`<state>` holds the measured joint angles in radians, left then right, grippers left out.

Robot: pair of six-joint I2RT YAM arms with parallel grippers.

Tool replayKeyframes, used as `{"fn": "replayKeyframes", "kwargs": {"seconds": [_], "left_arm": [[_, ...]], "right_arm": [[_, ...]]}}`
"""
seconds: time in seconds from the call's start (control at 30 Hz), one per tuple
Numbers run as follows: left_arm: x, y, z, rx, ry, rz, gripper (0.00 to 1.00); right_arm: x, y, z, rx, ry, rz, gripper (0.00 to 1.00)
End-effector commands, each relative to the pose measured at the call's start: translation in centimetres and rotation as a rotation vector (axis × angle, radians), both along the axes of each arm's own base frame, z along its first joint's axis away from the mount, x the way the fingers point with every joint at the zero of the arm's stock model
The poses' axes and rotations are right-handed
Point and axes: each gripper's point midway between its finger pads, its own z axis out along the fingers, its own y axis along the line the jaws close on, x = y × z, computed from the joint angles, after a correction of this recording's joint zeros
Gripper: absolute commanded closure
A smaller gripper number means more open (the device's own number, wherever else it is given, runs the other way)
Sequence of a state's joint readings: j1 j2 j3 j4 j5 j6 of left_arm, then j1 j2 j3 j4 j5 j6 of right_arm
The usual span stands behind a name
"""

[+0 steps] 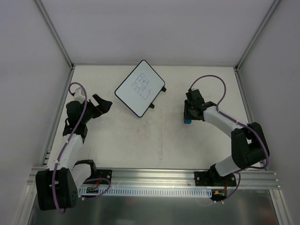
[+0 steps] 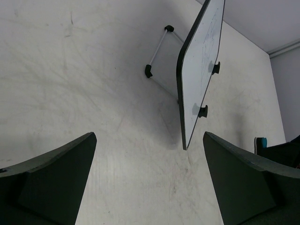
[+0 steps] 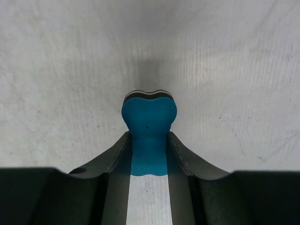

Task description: Erase the whiteboard

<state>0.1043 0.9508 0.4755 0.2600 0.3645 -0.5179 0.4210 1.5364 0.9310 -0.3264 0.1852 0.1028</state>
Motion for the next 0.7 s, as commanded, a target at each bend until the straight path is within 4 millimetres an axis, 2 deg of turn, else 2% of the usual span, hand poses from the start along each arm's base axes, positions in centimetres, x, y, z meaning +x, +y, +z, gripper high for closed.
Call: {"fn": "replayKeyframes", "kwargs": {"seconds": [0.0,0.13,0.2,0.23,0.37,0.4,0.43,0.47,0.53,0.57,0.6,0.63,0.67], "left_arm": [[1.5,-1.7,2.7,-0.064,-0.085,-0.094,0.01],[2.7,-2.5,3.4,-0.155,-0.105,-0.113,0.01],[3.0,-2.5,3.2,-0.185,-0.135,-0.105,0.07],[3.5,-2.3,4.6,-0.205,-0.199,-0.092,0.07],[4.9,-2.2,6.2,-0.233,-0.235,-0.091,0.05],[5.7,-2.2,7.3,-0.224,-0.242,-0.096,0.04],[5.9,-2.2,7.4,-0.207,-0.238,-0.106,0.04],[6.1,-2.3,7.2,-0.202,-0.226,-0.112,0.04],[6.5,-2.1,6.8,-0.187,-0.22,-0.111,0.02],[6.6,-2.2,6.5,-0.178,-0.219,-0.118,0.02],[6.9,-2.3,6.0,-0.17,-0.209,-0.134,0.02],[7.1,-2.3,5.6,-0.151,-0.208,-0.147,0.02],[7.3,-2.4,5.3,-0.147,-0.203,-0.157,0.02]], "right_arm": [[1.2,1.3,4.0,0.063,-0.123,0.038,1.0],[1.8,2.4,6.2,0.094,-0.175,0.068,1.0],[2.5,2.3,7.6,0.089,-0.223,0.049,1.0],[2.8,2.4,8.6,0.1,-0.254,0.047,1.0],[4.5,3.3,12.6,0.146,-0.353,0.046,1.0],[5.1,3.7,13.5,0.157,-0.372,0.049,1.0],[6.0,4.1,15.7,0.176,-0.416,0.049,1.0],[6.5,4.4,16.9,0.188,-0.441,0.049,1.0],[7.5,5.4,18.3,0.211,-0.457,0.073,1.0],[8.3,6.0,21.0,0.238,-0.499,0.077,1.0],[8.5,6.6,20.6,0.246,-0.463,0.094,1.0],[8.8,7.2,21.1,0.262,-0.459,0.107,1.0],[9.4,7.8,23.1,0.288,-0.484,0.118,1.0]]}}
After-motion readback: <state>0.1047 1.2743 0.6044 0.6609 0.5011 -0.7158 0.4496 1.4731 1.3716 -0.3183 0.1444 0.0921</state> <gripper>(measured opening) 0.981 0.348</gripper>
